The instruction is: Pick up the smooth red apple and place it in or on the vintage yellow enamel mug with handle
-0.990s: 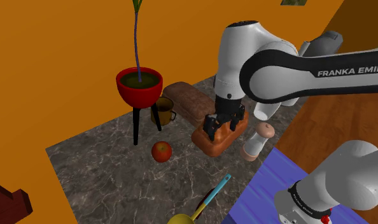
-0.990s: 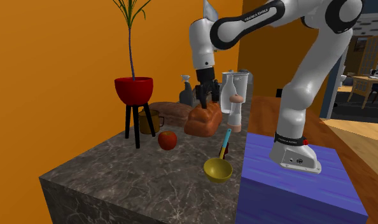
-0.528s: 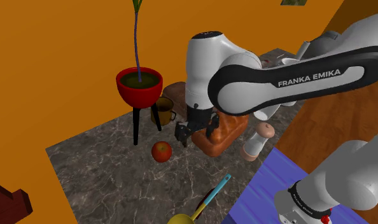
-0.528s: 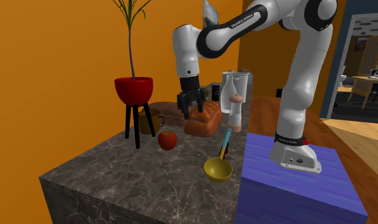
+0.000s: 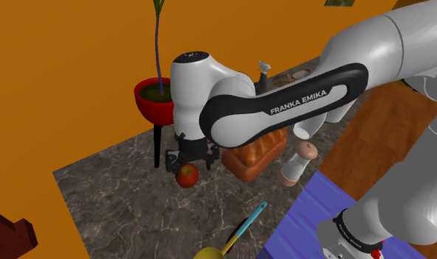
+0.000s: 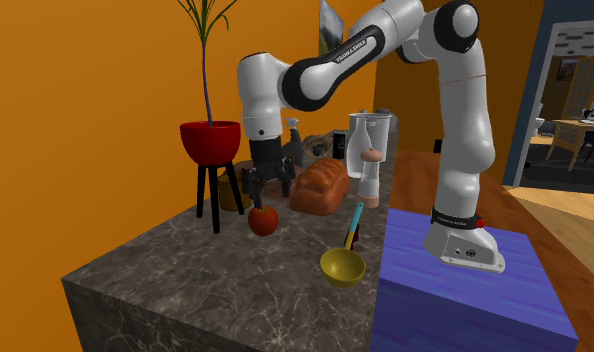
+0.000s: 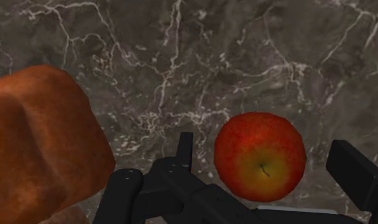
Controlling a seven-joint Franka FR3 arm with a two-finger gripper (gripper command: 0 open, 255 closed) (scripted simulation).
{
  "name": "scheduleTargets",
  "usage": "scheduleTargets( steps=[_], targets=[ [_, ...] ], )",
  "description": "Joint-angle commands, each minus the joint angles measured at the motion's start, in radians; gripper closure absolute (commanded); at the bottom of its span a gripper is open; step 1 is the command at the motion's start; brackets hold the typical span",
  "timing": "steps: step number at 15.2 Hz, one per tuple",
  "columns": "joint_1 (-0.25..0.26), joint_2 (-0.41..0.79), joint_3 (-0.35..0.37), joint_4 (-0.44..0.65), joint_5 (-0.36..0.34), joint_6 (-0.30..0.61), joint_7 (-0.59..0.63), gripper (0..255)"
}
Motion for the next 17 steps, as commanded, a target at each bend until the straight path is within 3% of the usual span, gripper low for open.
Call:
scheduleTargets(
  steps=[1,8,16,17],
  targets=[
    [0.018,0.051,-0.007,0.049,-0.034,-0.002,0.036,0],
    [0.03,0.094,-0.018,-0.008,-0.065,0.09,0.057,0],
    [0.03,0.094,-0.019,-0.008,-0.065,0.09,0.057,0],
    [0.03,0.094,-0.019,-0.008,-0.065,0.09,0.057,255]
  ],
)
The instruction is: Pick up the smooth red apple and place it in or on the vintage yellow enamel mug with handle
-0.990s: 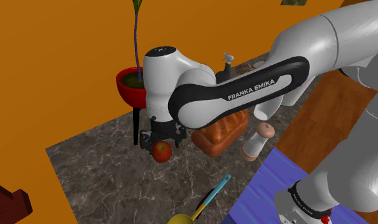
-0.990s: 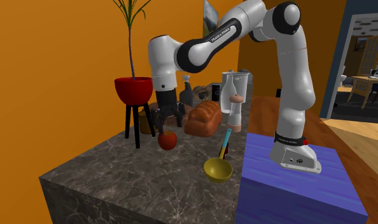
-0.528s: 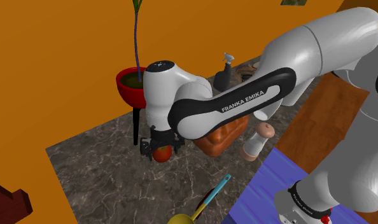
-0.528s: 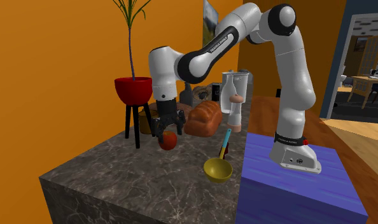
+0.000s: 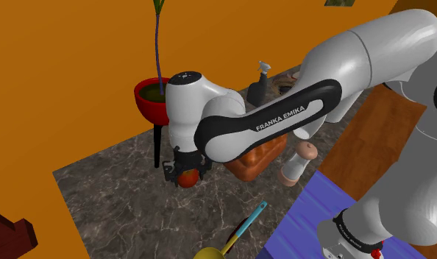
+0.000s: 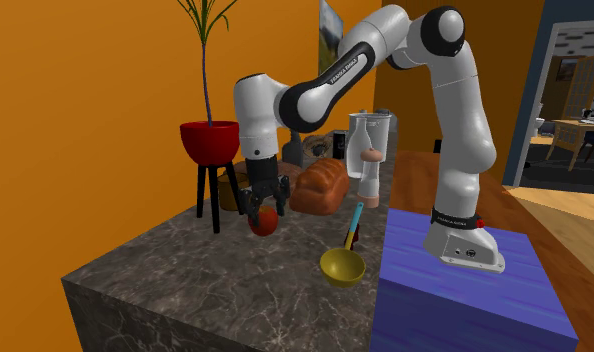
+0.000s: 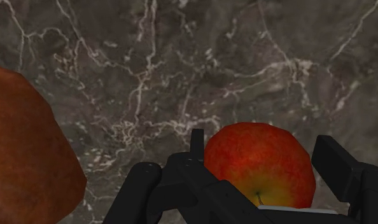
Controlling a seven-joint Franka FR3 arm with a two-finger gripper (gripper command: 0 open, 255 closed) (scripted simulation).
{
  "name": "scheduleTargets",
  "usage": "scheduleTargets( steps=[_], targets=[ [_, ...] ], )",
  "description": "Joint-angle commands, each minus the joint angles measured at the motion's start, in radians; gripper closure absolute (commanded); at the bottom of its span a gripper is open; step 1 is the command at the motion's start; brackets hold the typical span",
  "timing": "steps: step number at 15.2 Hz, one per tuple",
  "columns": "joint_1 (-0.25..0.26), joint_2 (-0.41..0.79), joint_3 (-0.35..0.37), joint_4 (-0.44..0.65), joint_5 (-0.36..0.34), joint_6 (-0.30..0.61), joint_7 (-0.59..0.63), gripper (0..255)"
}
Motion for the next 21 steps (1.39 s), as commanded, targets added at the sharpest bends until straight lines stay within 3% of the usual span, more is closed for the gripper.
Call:
scheduleTargets(
  steps=[1,9,21],
  targets=[
    [0.0,0.001,0.0,-0.001,0.0,0.0,0.0,255],
    [0.0,0.001,0.0,-0.001,0.0,0.001,0.0,255],
    [-0.018,-0.079,0.02,0.074,0.056,-0.14,-0.031,255]
  ],
)
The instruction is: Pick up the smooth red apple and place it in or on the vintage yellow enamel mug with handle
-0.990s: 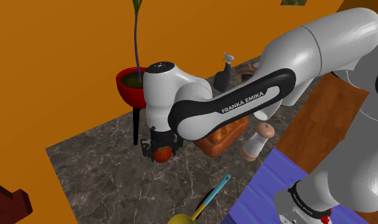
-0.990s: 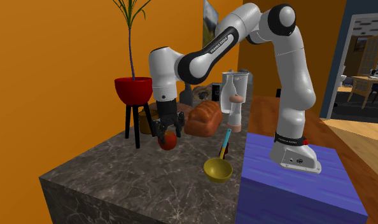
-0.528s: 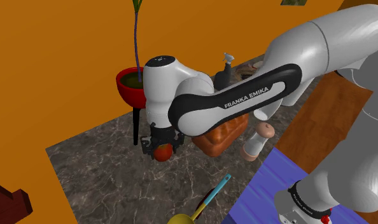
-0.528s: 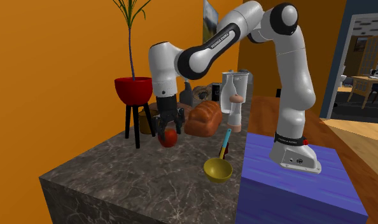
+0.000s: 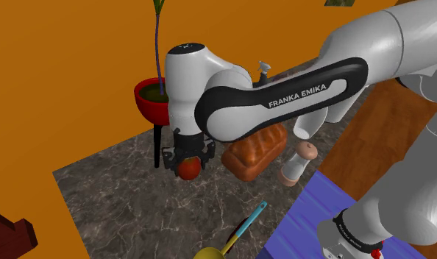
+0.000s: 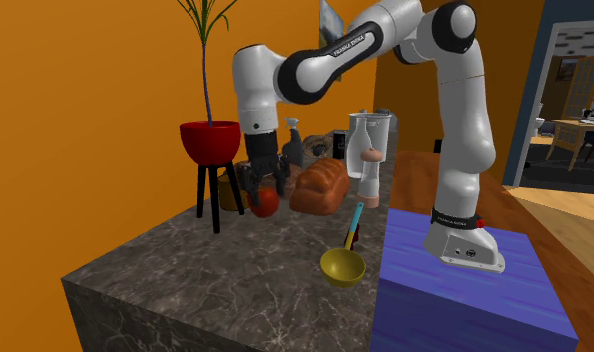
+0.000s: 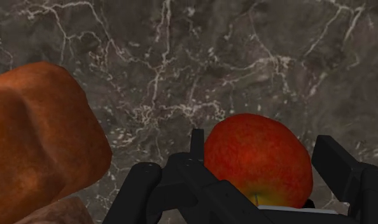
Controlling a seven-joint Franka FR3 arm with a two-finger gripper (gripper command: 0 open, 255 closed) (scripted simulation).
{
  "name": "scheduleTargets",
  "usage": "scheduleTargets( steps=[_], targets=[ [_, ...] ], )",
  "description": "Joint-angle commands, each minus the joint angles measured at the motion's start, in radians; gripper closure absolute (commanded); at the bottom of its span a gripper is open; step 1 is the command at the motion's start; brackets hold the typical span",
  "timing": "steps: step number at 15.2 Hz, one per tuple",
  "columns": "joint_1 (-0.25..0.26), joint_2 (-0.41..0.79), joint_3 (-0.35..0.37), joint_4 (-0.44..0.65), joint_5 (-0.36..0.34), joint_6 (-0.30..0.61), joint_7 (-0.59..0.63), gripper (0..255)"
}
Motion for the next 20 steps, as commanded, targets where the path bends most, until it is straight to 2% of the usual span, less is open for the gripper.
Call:
scheduleTargets(
  steps=[1,20],
  targets=[
    [-0.001,-0.009,0.002,0.017,0.006,-0.025,-0.002,255],
    [-0.008,-0.068,0.013,0.211,0.045,-0.266,-0.019,255]
  ],
)
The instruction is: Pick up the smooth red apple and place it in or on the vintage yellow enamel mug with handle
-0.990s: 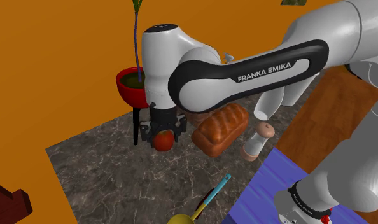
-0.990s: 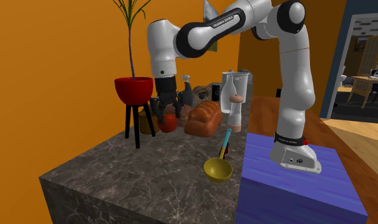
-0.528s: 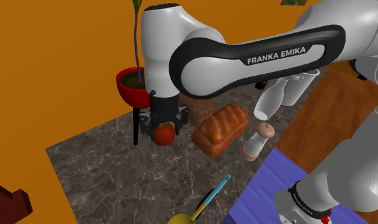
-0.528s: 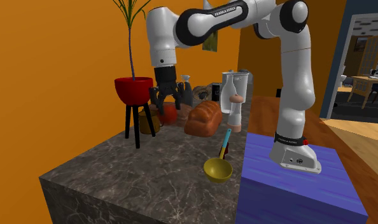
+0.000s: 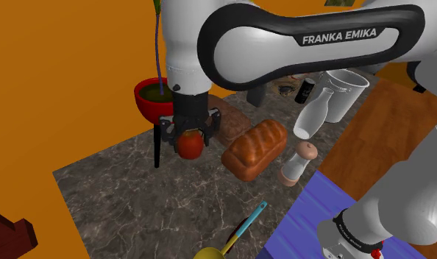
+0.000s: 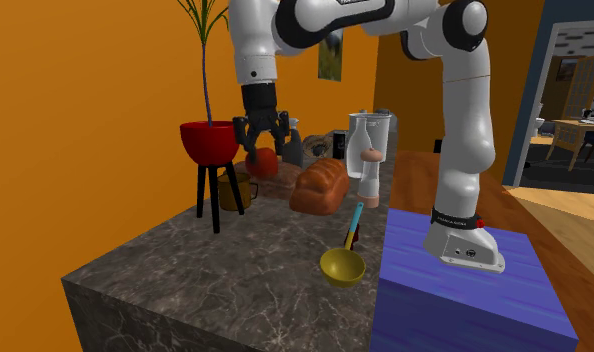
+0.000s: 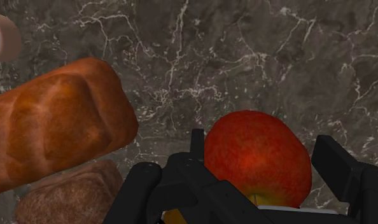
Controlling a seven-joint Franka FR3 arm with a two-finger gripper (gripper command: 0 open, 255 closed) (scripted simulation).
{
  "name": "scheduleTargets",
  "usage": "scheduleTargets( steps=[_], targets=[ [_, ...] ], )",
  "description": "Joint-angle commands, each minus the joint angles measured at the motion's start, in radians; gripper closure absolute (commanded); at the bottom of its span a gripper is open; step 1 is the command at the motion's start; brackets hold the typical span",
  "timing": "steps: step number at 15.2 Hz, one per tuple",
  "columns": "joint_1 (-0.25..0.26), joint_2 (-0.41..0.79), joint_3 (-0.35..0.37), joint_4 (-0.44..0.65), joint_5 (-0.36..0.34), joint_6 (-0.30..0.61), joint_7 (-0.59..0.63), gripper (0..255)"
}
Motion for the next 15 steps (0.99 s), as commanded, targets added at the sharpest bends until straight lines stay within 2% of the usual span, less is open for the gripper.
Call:
scheduleTargets(
  steps=[1,9,15],
  targets=[
    [0.0,-0.001,0.0,0.019,0.001,-0.02,-0.001,255],
    [-0.055,0.131,-0.064,0.206,-0.073,-0.098,-0.123,255],
    [-0.068,0.277,-0.11,0.429,-0.14,-0.188,-0.208,255]
  ],
)
